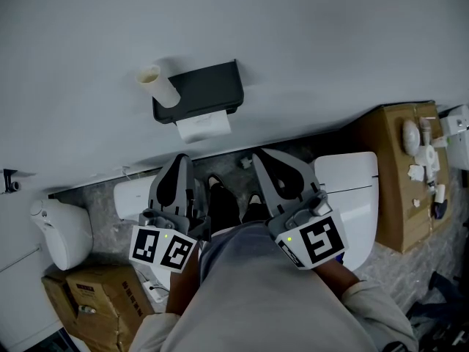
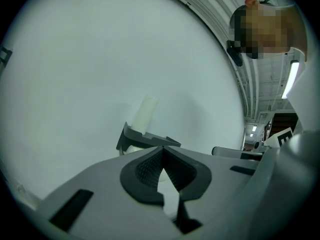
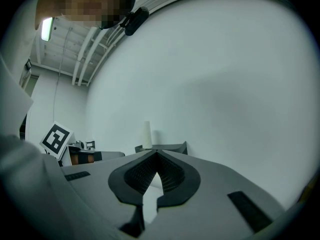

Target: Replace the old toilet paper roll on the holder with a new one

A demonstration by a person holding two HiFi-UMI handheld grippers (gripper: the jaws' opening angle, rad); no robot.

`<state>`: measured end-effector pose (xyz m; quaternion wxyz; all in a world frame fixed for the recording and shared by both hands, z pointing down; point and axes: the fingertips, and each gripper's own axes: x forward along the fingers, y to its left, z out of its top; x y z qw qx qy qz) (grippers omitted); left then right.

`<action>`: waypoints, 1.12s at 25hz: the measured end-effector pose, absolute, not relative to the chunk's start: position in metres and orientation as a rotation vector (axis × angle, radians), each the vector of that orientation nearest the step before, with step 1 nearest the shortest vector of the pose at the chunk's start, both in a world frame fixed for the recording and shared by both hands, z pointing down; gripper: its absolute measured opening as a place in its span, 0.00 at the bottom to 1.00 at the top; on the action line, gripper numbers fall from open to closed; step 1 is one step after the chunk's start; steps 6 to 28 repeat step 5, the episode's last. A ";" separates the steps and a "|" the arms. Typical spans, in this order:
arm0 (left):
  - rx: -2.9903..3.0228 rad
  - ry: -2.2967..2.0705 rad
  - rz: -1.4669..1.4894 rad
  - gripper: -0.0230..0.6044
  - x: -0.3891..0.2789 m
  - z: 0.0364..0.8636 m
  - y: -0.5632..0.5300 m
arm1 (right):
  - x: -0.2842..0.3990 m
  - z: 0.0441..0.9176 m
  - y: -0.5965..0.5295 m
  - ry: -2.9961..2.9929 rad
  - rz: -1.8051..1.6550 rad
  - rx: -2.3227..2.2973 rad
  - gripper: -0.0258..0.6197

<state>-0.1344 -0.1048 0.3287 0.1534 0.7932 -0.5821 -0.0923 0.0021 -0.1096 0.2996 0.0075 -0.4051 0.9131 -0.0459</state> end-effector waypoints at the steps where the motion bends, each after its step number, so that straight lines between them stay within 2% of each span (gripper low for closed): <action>1: 2.275 -1.668 -0.263 0.04 -0.134 0.329 -0.104 | 0.002 0.299 -0.109 2.857 -0.139 -1.264 0.07; 28: 2.277 -1.663 -0.257 0.04 -0.132 0.328 -0.104 | 0.001 0.297 -0.108 2.867 -0.117 -1.261 0.07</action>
